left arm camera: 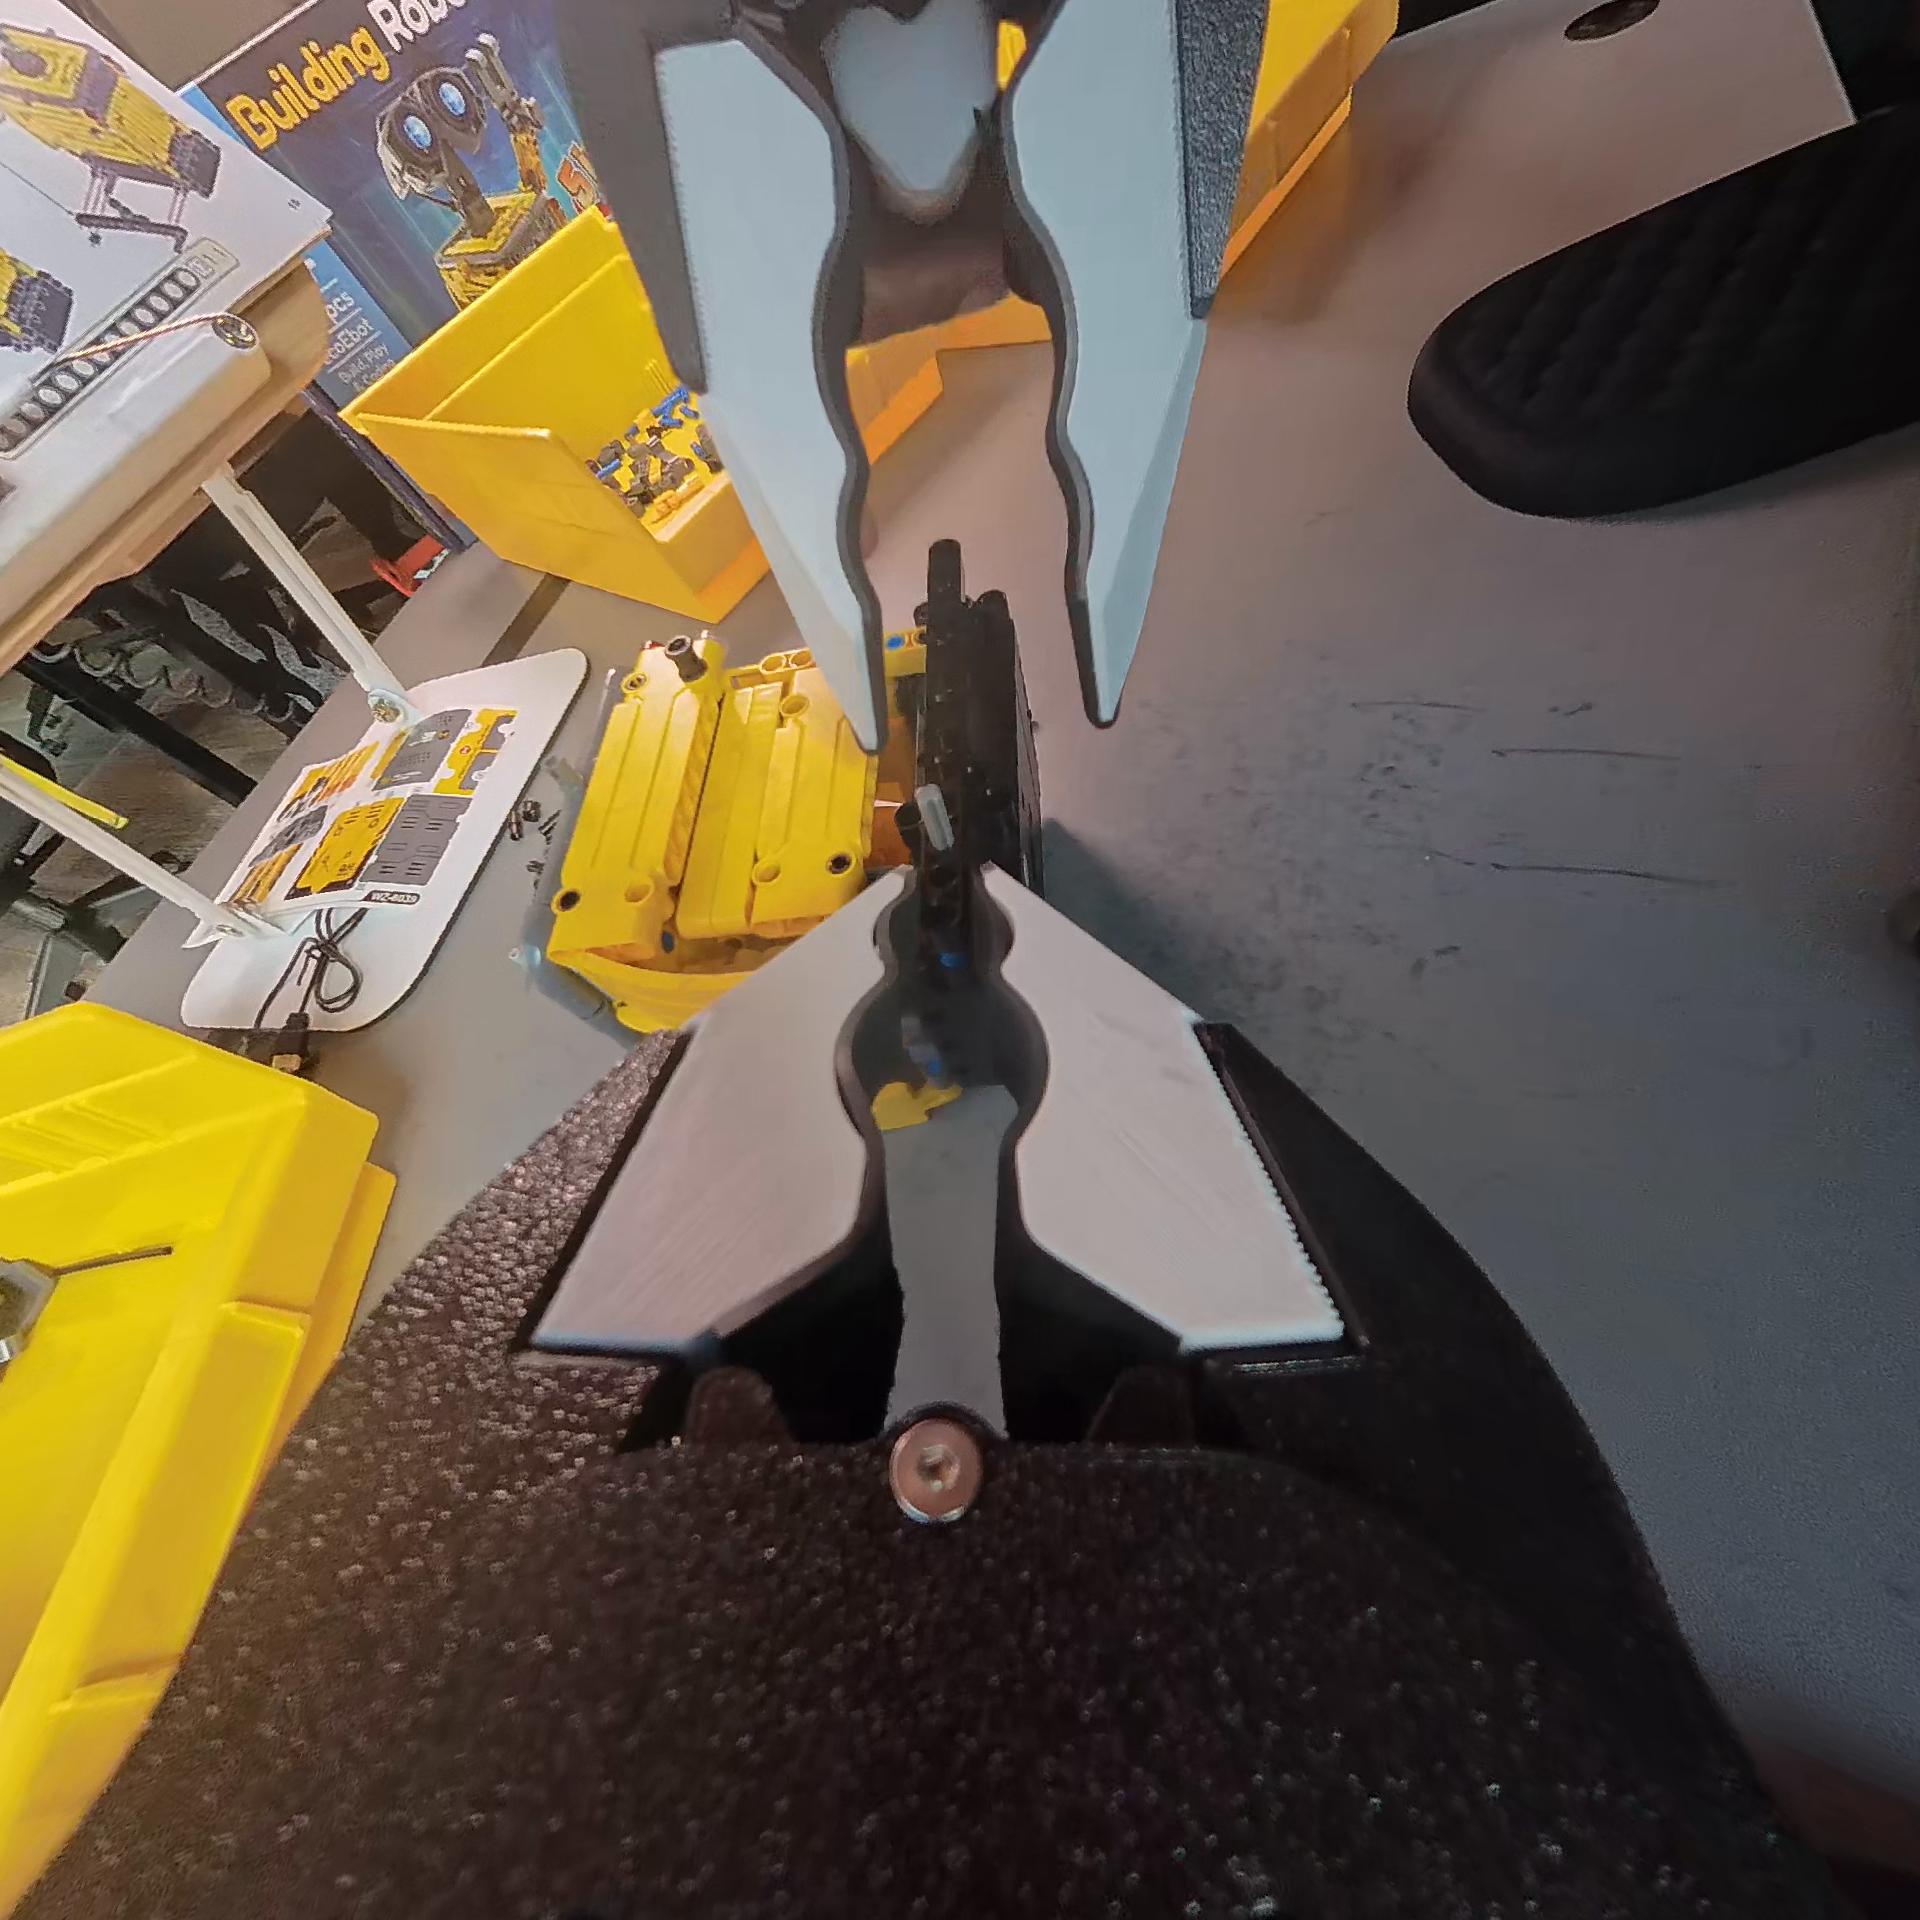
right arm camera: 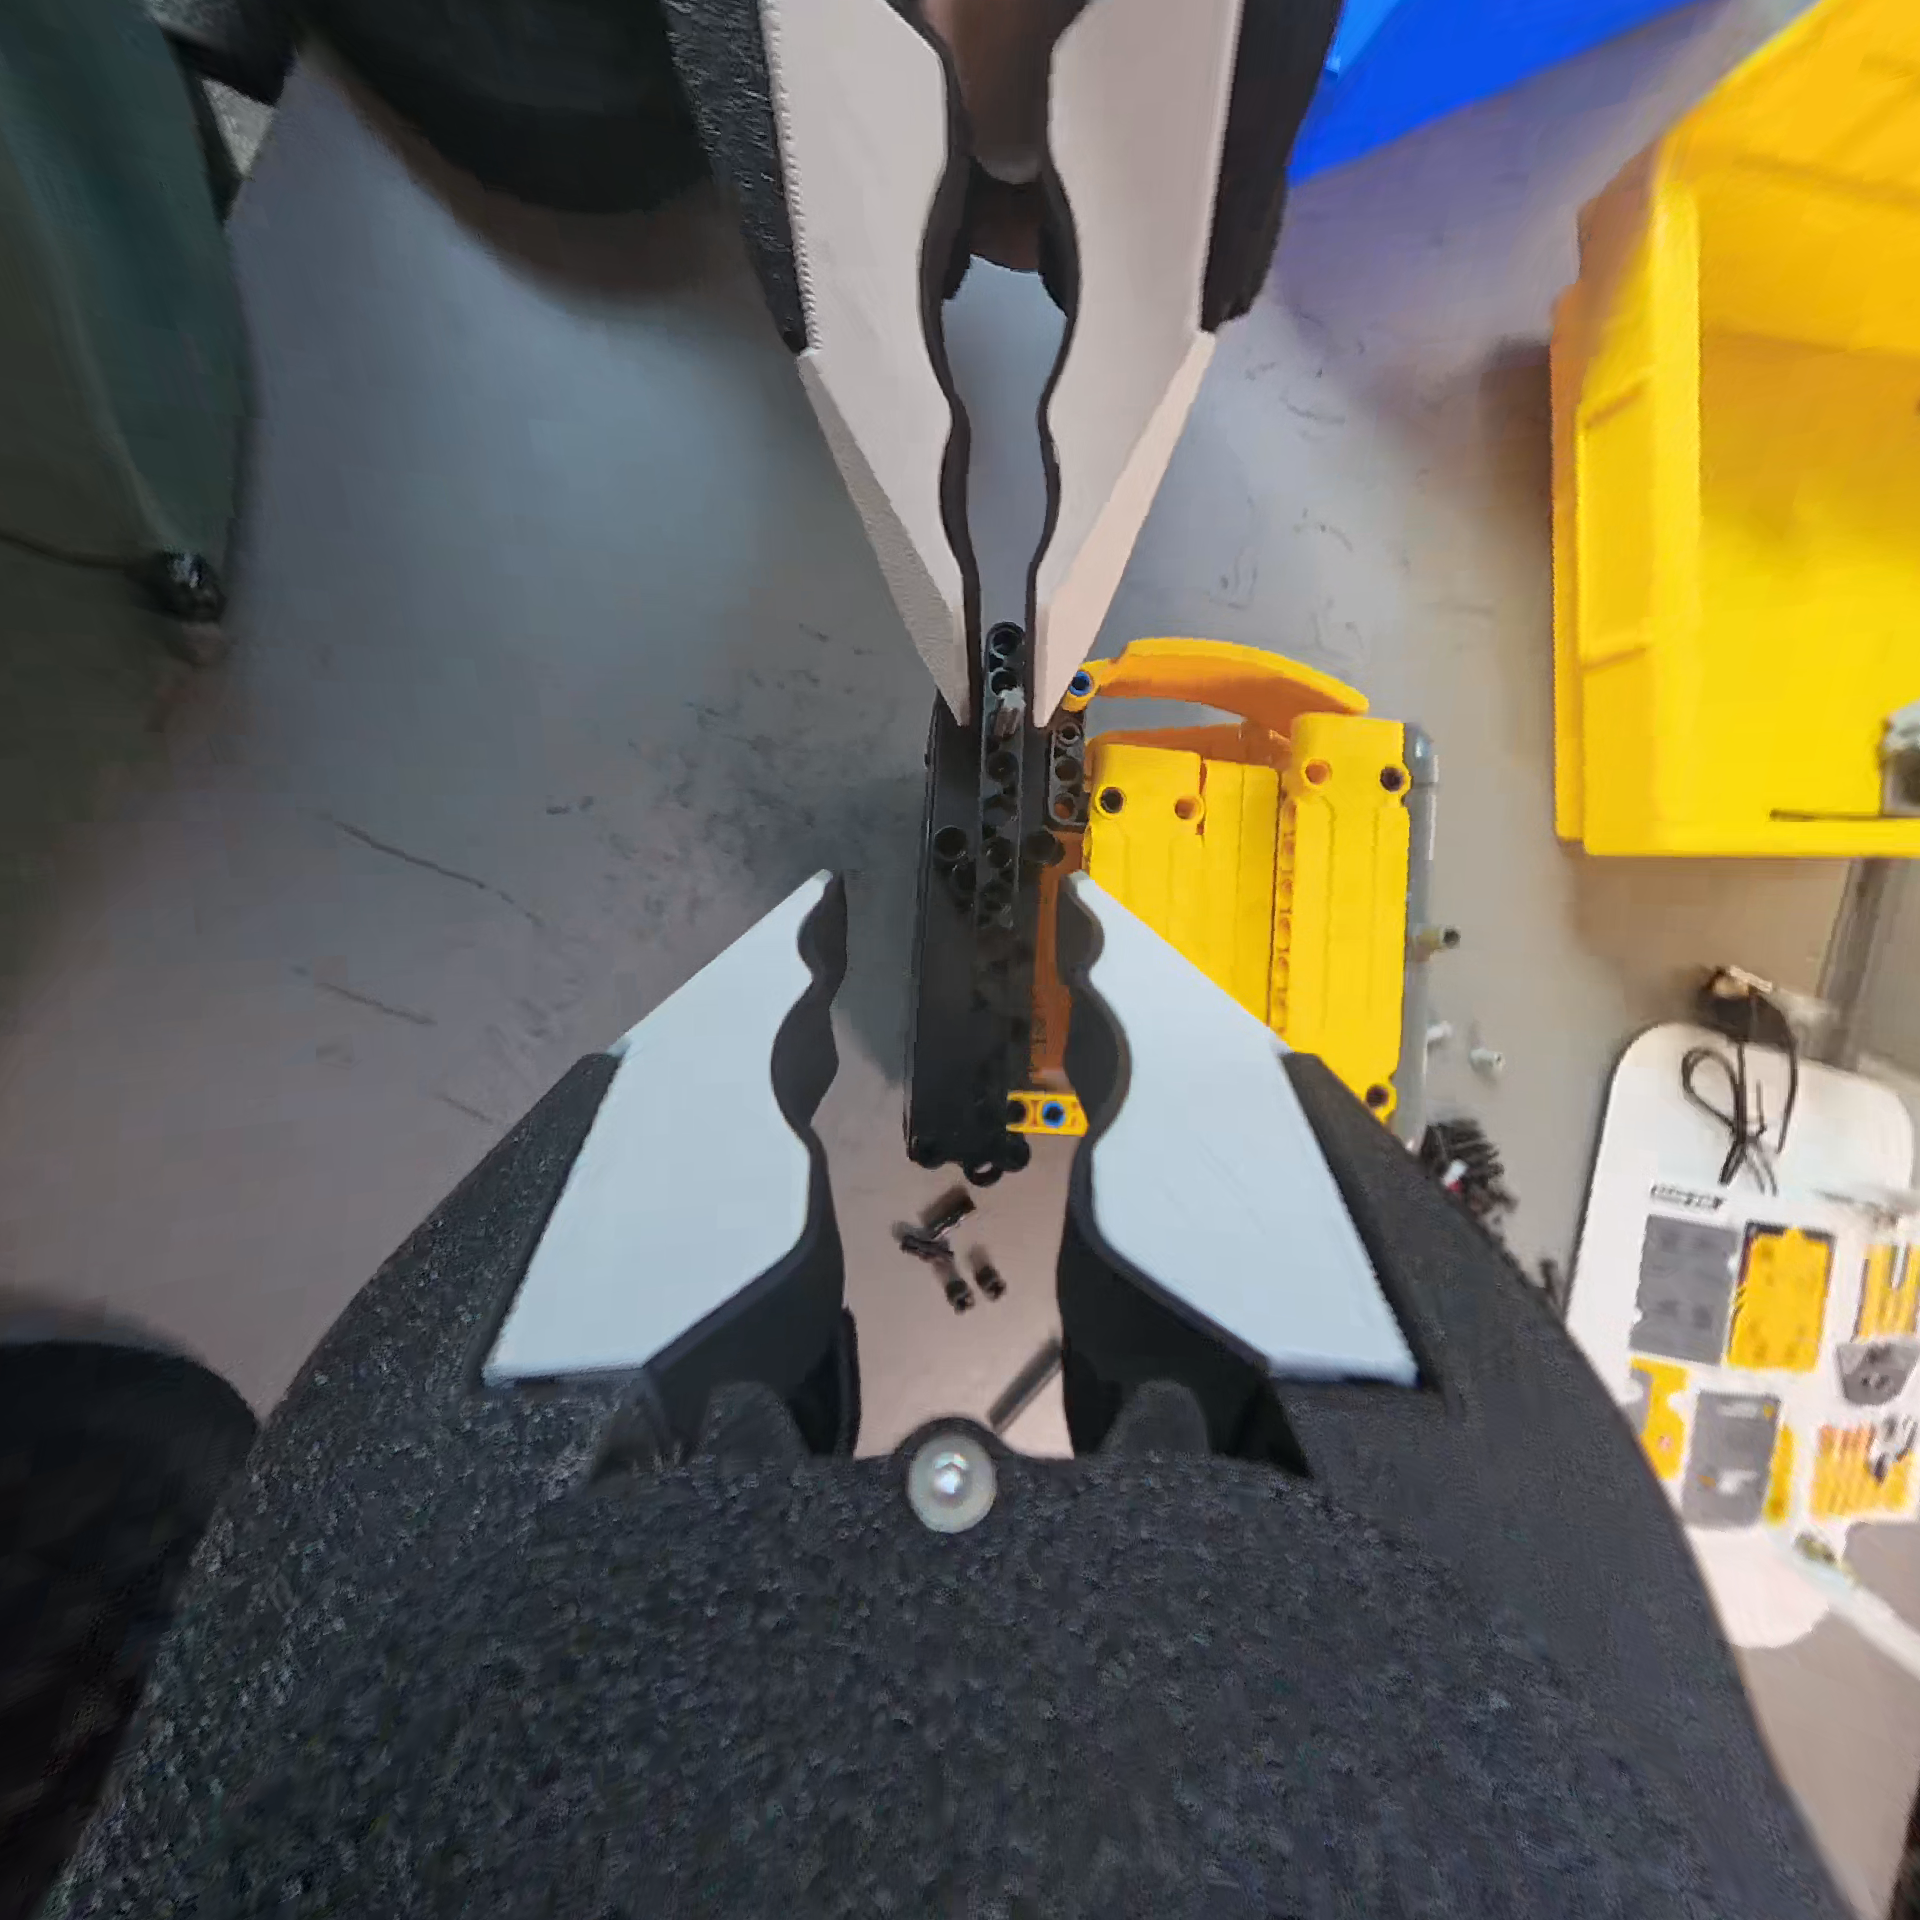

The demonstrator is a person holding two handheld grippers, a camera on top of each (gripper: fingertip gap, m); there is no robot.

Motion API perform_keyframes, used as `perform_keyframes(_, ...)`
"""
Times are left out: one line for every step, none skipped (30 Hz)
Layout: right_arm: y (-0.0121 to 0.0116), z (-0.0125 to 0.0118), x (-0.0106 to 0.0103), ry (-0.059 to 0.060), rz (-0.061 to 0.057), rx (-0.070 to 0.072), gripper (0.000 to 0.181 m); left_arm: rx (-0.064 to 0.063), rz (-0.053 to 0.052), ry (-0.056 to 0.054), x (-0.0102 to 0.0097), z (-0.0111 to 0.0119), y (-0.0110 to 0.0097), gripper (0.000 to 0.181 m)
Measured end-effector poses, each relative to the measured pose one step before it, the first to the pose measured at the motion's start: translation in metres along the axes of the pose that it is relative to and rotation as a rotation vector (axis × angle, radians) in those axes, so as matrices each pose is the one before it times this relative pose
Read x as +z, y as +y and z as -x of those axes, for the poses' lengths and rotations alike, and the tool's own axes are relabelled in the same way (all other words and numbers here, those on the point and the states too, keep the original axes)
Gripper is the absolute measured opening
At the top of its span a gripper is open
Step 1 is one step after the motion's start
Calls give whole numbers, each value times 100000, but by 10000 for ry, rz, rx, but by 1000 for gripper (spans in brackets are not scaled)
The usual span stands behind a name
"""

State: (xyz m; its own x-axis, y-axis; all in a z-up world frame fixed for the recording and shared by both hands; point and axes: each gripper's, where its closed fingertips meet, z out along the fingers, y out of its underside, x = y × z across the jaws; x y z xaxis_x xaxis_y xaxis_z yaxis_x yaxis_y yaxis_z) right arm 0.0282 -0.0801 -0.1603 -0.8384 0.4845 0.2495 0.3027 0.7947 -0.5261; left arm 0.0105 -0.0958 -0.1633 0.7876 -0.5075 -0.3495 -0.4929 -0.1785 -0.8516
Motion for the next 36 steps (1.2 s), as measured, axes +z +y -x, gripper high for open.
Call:
perform_keyframes(-183,15,-54,-293,-79,-606,43,19,9,-9,4,-14,4,8)
perform_keyframes(-152,-120,60,-257,-7,-454,46,-6,2,3,-9,4,-1,8)
perform_keyframes(-156,-77,153,-314,20,-379,47,-23,-3,8,8,3,-7,8)
perform_keyframes(-121,22,221,-371,36,-355,47,-18,-4,3,4,4,3,8)
perform_keyframes(-95,-5,235,-319,57,-350,46,-2,-1,-2,-3,10,3,8)
perform_keyframes(-28,-75,203,-264,122,-287,45,4,-1,-3,-8,2,0,8)
perform_keyframes(44,-38,154,-255,152,-215,43,-4,-6,-1,4,-2,-8,8)
perform_keyframes(-23,-59,110,-198,75,-138,40,-16,-11,5,-8,-3,10,8)
perform_keyframes(51,-91,94,-138,82,-52,37,-24,-13,11,-1,8,-9,8)
perform_keyframes(126,-53,77,-115,85,-27,34,-23,-12,13,-3,-10,-2,8)
perform_keyframes(56,-98,54,-22,11,-10,30,-14,-7,13,-6,-5,4,8)
perform_keyframes(76,-74,40,-4,18,35,27,-3,-5,13,-4,-4,3,8)
perform_keyframes(92,-27,33,11,31,57,25,1,-3,12,-10,-13,2,8)
perform_keyframes(148,-112,57,96,63,78,25,-2,-1,13,1,-20,-2,8)
perform_keyframes(243,-72,73,93,128,108,24,-4,-1,12,-3,-12,3,8)
perform_keyframes(193,24,76,42,92,136,24,-8,-5,3,-4,7,3,8)
perform_keyframes(28,6,27,62,-13,163,24,-13,-6,10,5,-2,-1,8)
perform_keyframes(21,1,-19,53,-1,192,24,-17,-8,3,2,8,-12,8)
perform_keyframes(56,-23,-34,79,24,149,24,-15,-7,-10,2,33,2,8)
perform_keyframes(59,29,-21,62,17,132,24,-15,-3,4,3,1,-10,8)
perform_keyframes(49,-21,-24,79,25,209,24,-13,-3,-7,15,19,-3,8)
perform_keyframes(40,-23,-30,60,49,272,24,-7,1,-19,4,31,-9,8)
perform_keyframes(58,-9,-28,48,63,278,24,-5,7,-14,7,14,4,8)
perform_keyframes(73,-2,-37,64,92,242,24,-6,8,-16,3,18,-4,8)
perform_keyframes(84,-31,-38,98,115,236,24,-9,9,-24,2,27,-3,8)
perform_keyframes(52,-13,-38,79,119,297,24,-12,12,-14,4,25,5,8)
perform_keyframes(0,-26,-5,75,84,343,24,-9,12,-10,0,9,2,8)
perform_keyframes(-7,-1,3,46,64,364,24,-4,12,-4,0,4,2,8)
perform_keyframes(-53,-51,9,68,36,407,24,-3,13,-18,3,16,-2,8)
perform_keyframes(-51,-51,-5,66,29,389,24,-8,16,-20,1,35,11,8)
perform_keyframes(-23,-31,12,73,31,288,24,-14,14,-10,-1,21,-2,8)
perform_keyframes(18,-66,-13,97,45,225,24,-9,7,-17,3,22,8,8)
perform_keyframes(24,5,-24,87,49,98,24,-7,4,1,-11,5,2,8)
perform_keyframes(67,-29,-34,130,45,-9,24,-11,0,9,-11,-1,1,8)
perform_keyframes(67,-31,-25,138,29,-13,23,-10,-2,2,-6,6,7,8)
perform_keyframes(55,0,-27,126,8,-57,24,-8,0,9,-11,2,0,8)
